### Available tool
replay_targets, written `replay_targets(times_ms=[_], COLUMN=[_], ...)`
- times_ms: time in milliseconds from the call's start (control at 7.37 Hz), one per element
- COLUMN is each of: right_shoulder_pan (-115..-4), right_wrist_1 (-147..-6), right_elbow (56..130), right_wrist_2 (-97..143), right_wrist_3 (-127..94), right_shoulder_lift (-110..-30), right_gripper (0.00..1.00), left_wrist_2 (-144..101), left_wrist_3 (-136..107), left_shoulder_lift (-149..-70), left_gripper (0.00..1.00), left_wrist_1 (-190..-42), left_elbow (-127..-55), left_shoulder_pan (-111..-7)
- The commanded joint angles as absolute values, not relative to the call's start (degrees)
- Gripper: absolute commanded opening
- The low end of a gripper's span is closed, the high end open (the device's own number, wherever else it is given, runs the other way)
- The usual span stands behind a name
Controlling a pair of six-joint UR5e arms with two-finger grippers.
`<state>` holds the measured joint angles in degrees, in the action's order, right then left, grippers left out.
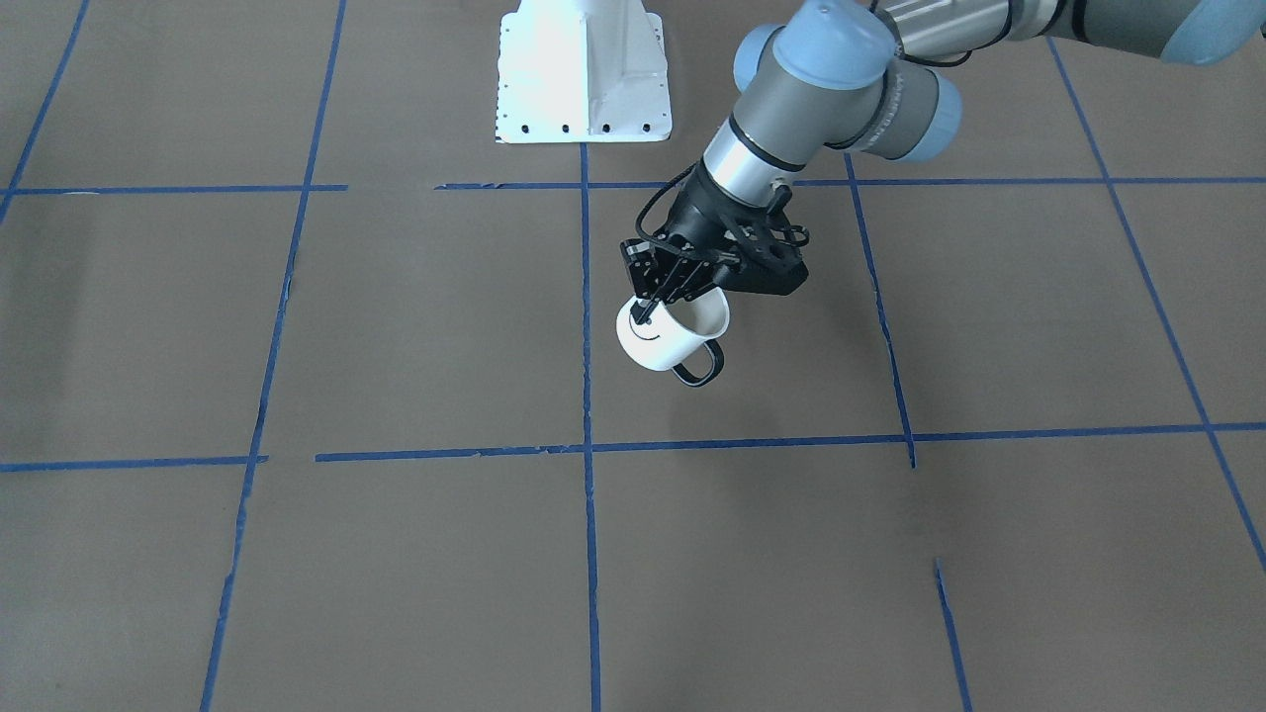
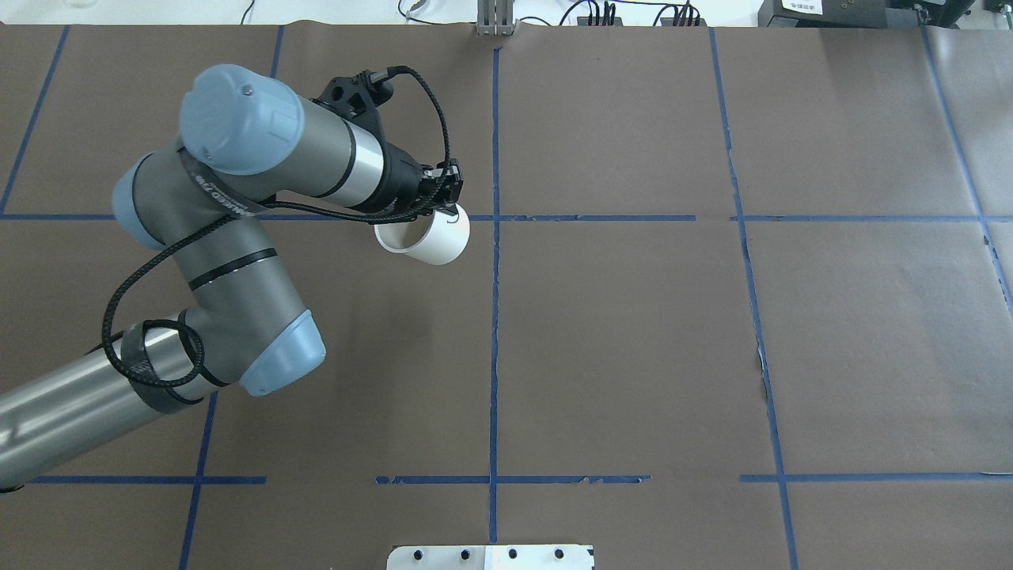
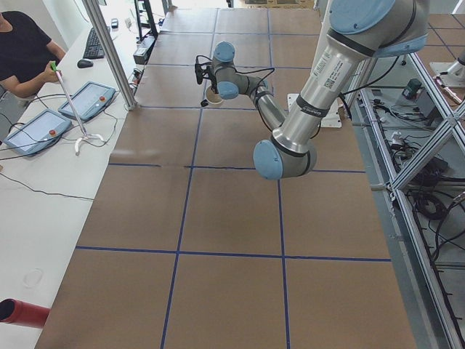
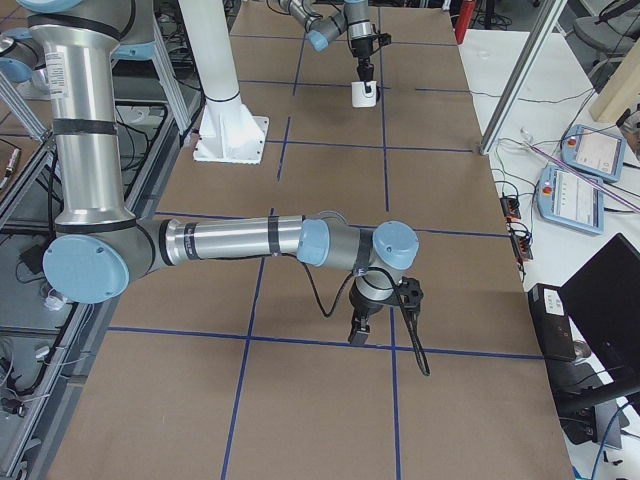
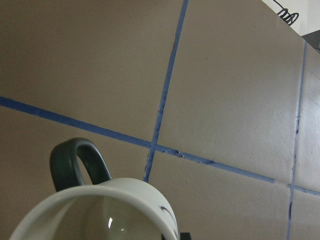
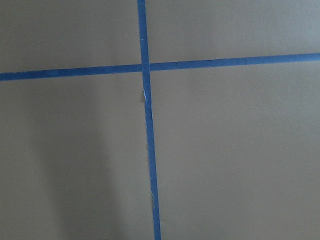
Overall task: Flip mug
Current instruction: 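Lift the mug with the left gripper and carry it toward the table center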
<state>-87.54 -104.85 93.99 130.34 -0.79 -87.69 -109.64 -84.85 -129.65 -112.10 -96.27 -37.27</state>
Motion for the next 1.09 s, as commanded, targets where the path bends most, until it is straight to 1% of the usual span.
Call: replay_targets(times_ms=[0, 271, 543, 679, 814, 950], right_shoulder_pan=[-87.5, -87.5, -87.5, -87.5, -87.5, -87.5], right_wrist_1=[-104.9, -104.9, -104.9, -104.9, -104.9, -104.9], right_elbow=[94.0, 94.0, 94.0, 94.0, 94.0, 94.0], right_wrist_2=[130.3, 130.3, 130.3, 130.3, 130.3, 130.3], right_wrist_3=[-0.8, -0.8, -0.8, -0.8, -0.8, -0.8], right_shoulder_lift=[-87.6, -87.6, -87.6, -87.6, -87.7, -87.6], right_gripper=[1.0, 1.0, 1.0, 1.0, 1.0, 1.0], left_wrist_2=[-106.8, -105.6, -103.7, -102.9, -102.8, -102.7], left_wrist_3=[-76.2, -73.1, -69.0, -64.9, -63.7, -63.3], left_shoulder_lift=[-136.9, -143.3, -145.4, -148.5, -149.1, -149.1], left_gripper=[0.0, 0.0, 0.0, 0.0, 0.0, 0.0], left_wrist_1=[-99.4, -96.9, -94.1, -90.0, -89.6, -89.6], left_elbow=[-93.4, -84.3, -81.4, -78.1, -76.1, -75.7], left_shoulder_pan=[-34.5, -33.9, -31.1, -30.4, -30.2, -29.6])
